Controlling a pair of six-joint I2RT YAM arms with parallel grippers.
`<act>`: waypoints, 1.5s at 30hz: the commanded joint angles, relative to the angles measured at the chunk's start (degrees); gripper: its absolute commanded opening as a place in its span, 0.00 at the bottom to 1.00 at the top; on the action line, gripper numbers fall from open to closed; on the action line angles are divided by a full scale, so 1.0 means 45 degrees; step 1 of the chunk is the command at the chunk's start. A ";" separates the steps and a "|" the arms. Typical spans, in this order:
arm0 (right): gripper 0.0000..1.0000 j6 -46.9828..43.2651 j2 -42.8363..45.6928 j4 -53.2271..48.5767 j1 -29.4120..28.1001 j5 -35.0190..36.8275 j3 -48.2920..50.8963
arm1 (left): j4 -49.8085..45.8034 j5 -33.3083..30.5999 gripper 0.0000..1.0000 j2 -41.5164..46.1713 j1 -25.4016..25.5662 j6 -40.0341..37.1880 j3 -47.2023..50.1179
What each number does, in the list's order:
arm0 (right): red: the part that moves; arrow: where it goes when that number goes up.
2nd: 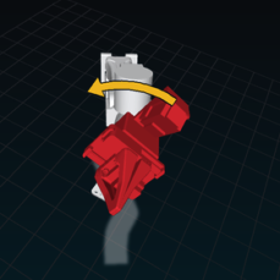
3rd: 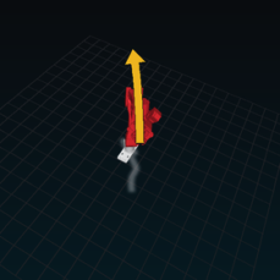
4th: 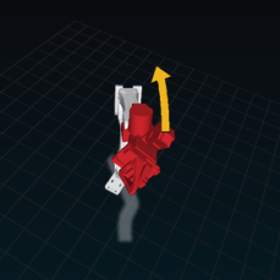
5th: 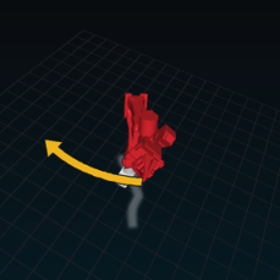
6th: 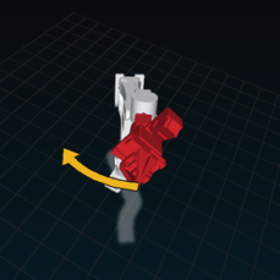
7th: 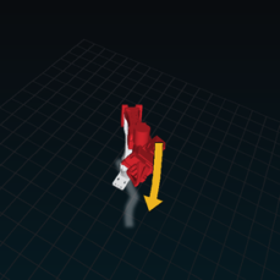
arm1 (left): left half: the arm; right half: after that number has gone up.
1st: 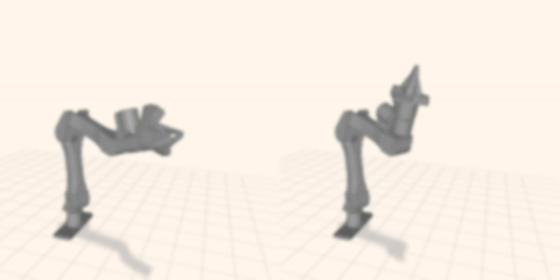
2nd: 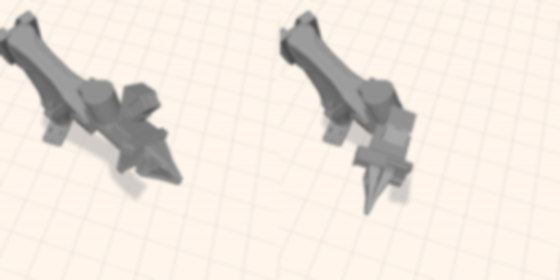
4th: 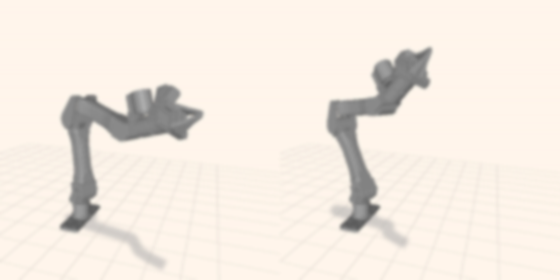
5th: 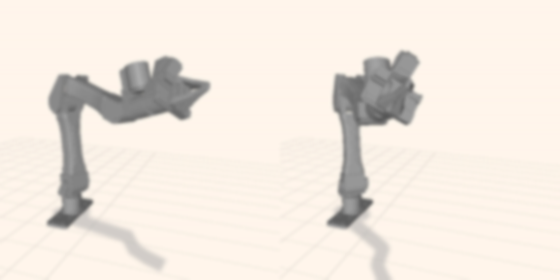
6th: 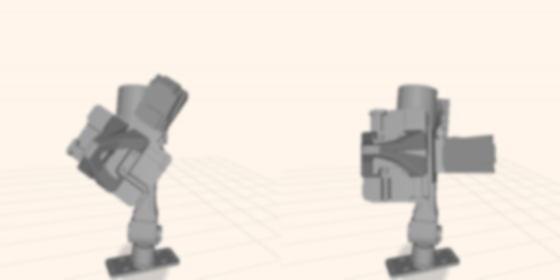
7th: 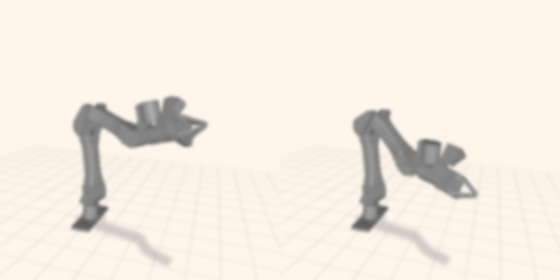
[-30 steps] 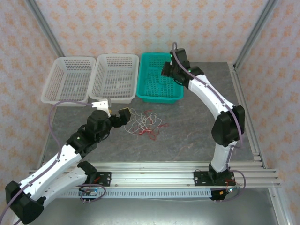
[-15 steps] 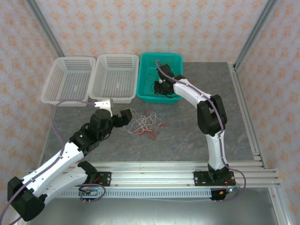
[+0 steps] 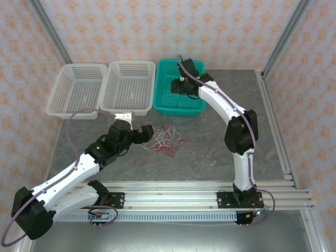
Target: Untangle the cables
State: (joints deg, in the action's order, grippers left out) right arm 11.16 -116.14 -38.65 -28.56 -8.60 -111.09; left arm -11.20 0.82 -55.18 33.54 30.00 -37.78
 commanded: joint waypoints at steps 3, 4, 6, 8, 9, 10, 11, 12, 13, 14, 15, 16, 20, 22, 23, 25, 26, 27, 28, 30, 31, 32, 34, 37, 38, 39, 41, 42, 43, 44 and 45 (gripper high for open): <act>0.56 0.1207 0.5349 0.1114 0.0037 -0.1380 0.4673 | -0.0192 0.0401 1.00 -0.2114 0.0360 -0.0228 -0.1445; 0.56 0.1616 0.6307 0.1869 0.0021 -0.1845 0.6128 | -0.0241 0.0330 1.00 -0.2552 0.0393 -0.0228 -0.1642; 0.56 0.2057 0.8707 0.3028 -0.0082 -0.2574 0.9028 | -0.0034 0.0312 1.00 -0.3541 0.0418 -0.0361 -0.2029; 0.56 0.2198 1.0556 0.2956 -0.0261 -0.2160 1.0885 | 0.0315 0.0290 1.00 -0.4514 0.0414 -0.0586 -0.2346; 0.56 0.2293 1.1480 0.2663 -0.0323 -0.1942 1.1592 | 0.0462 0.0278 0.98 -0.5123 0.0398 -0.0705 -0.2571; 0.56 0.2370 1.2049 0.2403 -0.0330 -0.1930 1.2095 | 0.0539 0.0288 0.95 -0.5645 0.0398 -0.0862 -0.2811; 0.56 0.2397 1.2552 0.2106 -0.0324 -0.2029 1.2527 | 0.0605 0.0289 0.92 -0.6312 0.0398 -0.0966 -0.3127; 0.56 0.2386 1.2897 0.1849 -0.0334 -0.2142 1.2883 | 0.0769 0.0315 0.88 -0.6950 0.0398 -0.1069 -0.3375; 0.56 0.2348 1.3071 0.1617 -0.0334 -0.2215 1.3079 | 0.0962 0.0328 0.84 -0.7429 0.0388 -0.1156 -0.3547; 0.56 0.2285 1.3145 0.1358 -0.0339 -0.2251 1.3205 | 0.1225 0.0302 0.79 -0.7963 0.0398 -0.1224 -0.3705; 0.56 0.2209 1.3142 0.1118 -0.0334 -0.2177 1.3243 | 0.1396 0.0268 0.75 -0.8447 0.0391 -0.1283 -0.3904; 0.56 0.2187 1.3092 0.0974 -0.0336 -0.2135 1.3229 | 0.1413 0.0295 0.75 -0.8805 0.0398 -0.1332 -0.4143; 0.56 0.2101 1.2772 0.1211 -0.0334 -0.2034 1.3241 | 0.1913 0.0512 0.75 -0.9786 0.0404 -0.1548 -0.4741; 0.56 0.2144 1.2585 0.1542 -0.0334 -0.2027 1.3203 | 0.1873 0.0292 0.75 -1.0150 0.0387 -0.1763 -0.5030; 0.56 0.2131 1.2465 0.1652 -0.0334 -0.1999 1.3120 | 0.1810 0.0075 0.75 -1.0372 0.0397 -0.1938 -0.5175; 0.56 0.2113 1.2262 0.1733 -0.0334 -0.2025 1.2972 | 0.1653 -0.0224 0.74 -1.0779 0.0398 -0.2327 -0.5469; 0.56 0.2096 1.2208 0.1737 -0.0335 -0.2013 1.2902 | 0.1545 -0.0293 0.71 -1.0995 0.0378 -0.2534 -0.5643; 0.56 0.2081 1.2159 0.1698 -0.0336 -0.1995 1.2828 | 0.1480 -0.0316 0.68 -1.1157 0.0366 -0.2684 -0.5771; 0.56 0.2074 1.2137 0.1648 -0.0334 -0.1988 1.2760 | 0.1462 -0.0321 0.62 -1.1265 0.0370 -0.2795 -0.5856; 0.56 0.2069 1.2170 0.1635 -0.0334 -0.1932 1.2742 | 0.1538 -0.0238 0.46 -1.1332 0.0370 -0.2858 -0.5902; 0.56 0.2067 1.2194 0.1651 -0.0336 -0.1888 1.2781 | 0.1550 -0.0207 0.36 -1.1332 0.0378 -0.2850 -0.5926; 0.56 0.2066 1.2195 0.1685 -0.0334 -0.1861 1.2842 | 0.1505 -0.0185 0.27 -1.1315 0.0362 -0.2805 -0.5940; 0.56 0.2057 1.2177 0.1799 -0.0334 -0.1944 1.2961 | 0.1452 -0.0071 0.12 -1.1153 0.0379 -0.2715 -0.5909; 0.56 0.2028 1.2137 0.2238 -0.0352 -0.2116 1.3324 | 0.1426 0.0365 0.00 -1.0456 0.0414 -0.2426 -0.5618; 0.57 0.2022 1.2185 0.2407 -0.0430 -0.1841 1.3465 | 0.1362 0.0492 0.00 -1.0112 0.0464 -0.2346 -0.5513; 0.58 0.1920 1.2241 0.2623 -0.0542 -0.1567 1.3626 | 0.1280 0.0593 0.00 -0.9821 0.0512 -0.2314 -0.5439; 0.61 0.1611 1.2351 0.3319 -0.1019 -0.0824 1.3925 | 0.1022 0.0938 0.00 -0.9193 0.0694 -0.2351 -0.5355; 0.64 0.1493 1.2315 0.3682 -0.1209 -0.0707 1.4023 | 0.0872 0.1025 0.00 -0.8996 0.0791 -0.2416 -0.5369; 0.68 0.1431 1.2161 0.4083 -0.1454 -0.0651 1.4065 | 0.0726 0.1095 0.00 -0.8749 0.0907 -0.2438 -0.5374; 0.71 0.1408 1.1909 0.4411 -0.1627 -0.0659 1.4067 | 0.0597 0.1124 0.00 -0.8558 0.1026 -0.2430 -0.5375; 0.71 0.1381 1.1624 0.4711 -0.1706 -0.0755 1.4061 | 0.0508 0.1144 0.00 -0.8388 0.1105 -0.2386 -0.5374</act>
State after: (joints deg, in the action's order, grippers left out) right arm 18.83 -62.24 -24.05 -34.81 -14.44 -48.14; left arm -6.35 4.34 -95.79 37.26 18.98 -61.98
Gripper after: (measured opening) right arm 0.708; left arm 0.050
